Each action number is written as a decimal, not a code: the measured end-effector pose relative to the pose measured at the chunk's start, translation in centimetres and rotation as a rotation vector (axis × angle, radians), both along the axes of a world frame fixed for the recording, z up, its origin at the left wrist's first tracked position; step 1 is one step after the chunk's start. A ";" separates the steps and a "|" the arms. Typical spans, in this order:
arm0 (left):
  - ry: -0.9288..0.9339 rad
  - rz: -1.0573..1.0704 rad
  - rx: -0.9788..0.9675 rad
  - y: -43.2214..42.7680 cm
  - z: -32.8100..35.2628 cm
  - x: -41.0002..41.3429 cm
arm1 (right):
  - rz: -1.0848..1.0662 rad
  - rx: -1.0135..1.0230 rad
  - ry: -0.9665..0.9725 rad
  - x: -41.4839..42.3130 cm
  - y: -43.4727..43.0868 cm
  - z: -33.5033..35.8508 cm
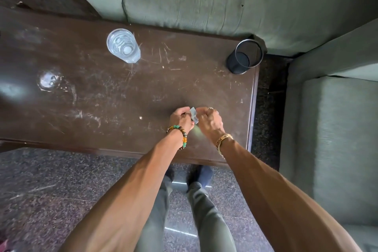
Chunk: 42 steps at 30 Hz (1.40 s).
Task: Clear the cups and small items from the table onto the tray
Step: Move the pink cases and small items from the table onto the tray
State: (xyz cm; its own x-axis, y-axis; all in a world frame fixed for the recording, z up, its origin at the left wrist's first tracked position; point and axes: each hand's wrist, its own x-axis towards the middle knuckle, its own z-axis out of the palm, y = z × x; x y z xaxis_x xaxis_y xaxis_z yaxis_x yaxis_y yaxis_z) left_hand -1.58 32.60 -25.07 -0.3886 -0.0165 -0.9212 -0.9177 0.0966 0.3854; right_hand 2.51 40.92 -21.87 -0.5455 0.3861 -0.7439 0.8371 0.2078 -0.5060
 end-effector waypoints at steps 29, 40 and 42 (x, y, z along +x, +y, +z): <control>0.529 0.095 0.204 -15.4 41.8 -3.2 | 0.243 0.089 0.471 -5.3 -11.4 38.7; 0.612 0.074 0.188 -25.0 45.7 -0.3 | 0.318 0.126 0.520 -3.0 -20.8 42.3; 0.633 0.097 0.180 -26.7 46.2 -0.6 | 0.325 0.102 0.540 -3.4 -22.6 43.0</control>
State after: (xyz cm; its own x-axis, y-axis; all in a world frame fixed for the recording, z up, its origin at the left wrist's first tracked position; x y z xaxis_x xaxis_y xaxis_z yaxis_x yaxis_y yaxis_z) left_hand -2.22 5.89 21.13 -0.8601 0.0540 -0.5073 -0.5101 -0.0915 0.8552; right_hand -0.90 18.34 21.11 -0.9346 0.1922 -0.2994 0.3556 0.4781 -0.8031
